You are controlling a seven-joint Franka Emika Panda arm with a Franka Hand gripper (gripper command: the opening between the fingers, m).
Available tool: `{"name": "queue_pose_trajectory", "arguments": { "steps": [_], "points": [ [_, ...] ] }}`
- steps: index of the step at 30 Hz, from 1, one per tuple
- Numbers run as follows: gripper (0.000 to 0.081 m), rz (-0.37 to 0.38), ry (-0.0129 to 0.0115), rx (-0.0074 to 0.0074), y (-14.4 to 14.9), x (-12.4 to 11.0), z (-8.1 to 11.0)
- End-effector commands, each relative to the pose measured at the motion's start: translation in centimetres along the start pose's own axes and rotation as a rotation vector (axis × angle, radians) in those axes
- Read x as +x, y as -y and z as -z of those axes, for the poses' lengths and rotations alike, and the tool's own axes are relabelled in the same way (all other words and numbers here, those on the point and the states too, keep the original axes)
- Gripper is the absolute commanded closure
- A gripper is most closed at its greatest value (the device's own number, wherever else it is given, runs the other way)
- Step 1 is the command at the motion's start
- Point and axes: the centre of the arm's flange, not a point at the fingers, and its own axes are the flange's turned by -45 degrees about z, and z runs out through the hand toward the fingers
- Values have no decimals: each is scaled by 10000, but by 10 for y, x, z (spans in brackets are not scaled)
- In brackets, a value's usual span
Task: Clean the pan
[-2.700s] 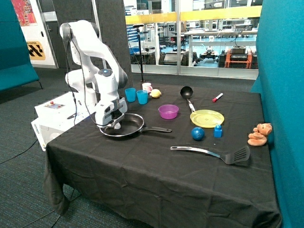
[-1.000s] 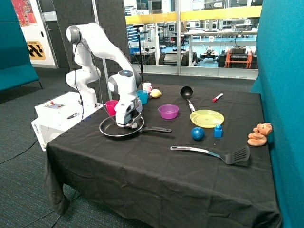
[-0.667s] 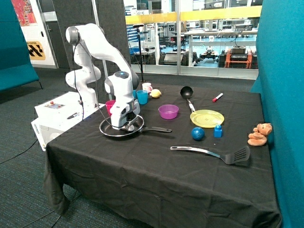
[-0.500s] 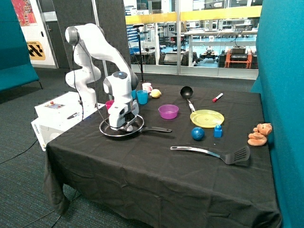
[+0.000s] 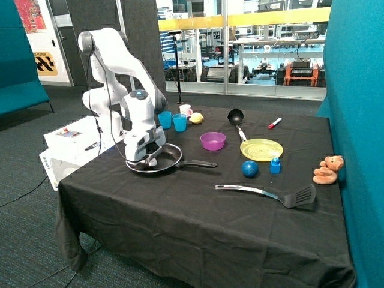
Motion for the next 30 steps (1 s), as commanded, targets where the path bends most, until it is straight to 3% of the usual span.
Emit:
{"name": "queue_pose_trajectory", "arguments": {
  "steps": [1, 13, 20, 30],
  "points": [
    [808, 76, -108, -77, -7, -37, 0],
    [808, 783, -106, -81, 32, -43, -8],
    [808, 1490, -103, -85, 79, -27, -15],
    [808, 1777, -102, -86, 106, -15, -21]
  ]
}}
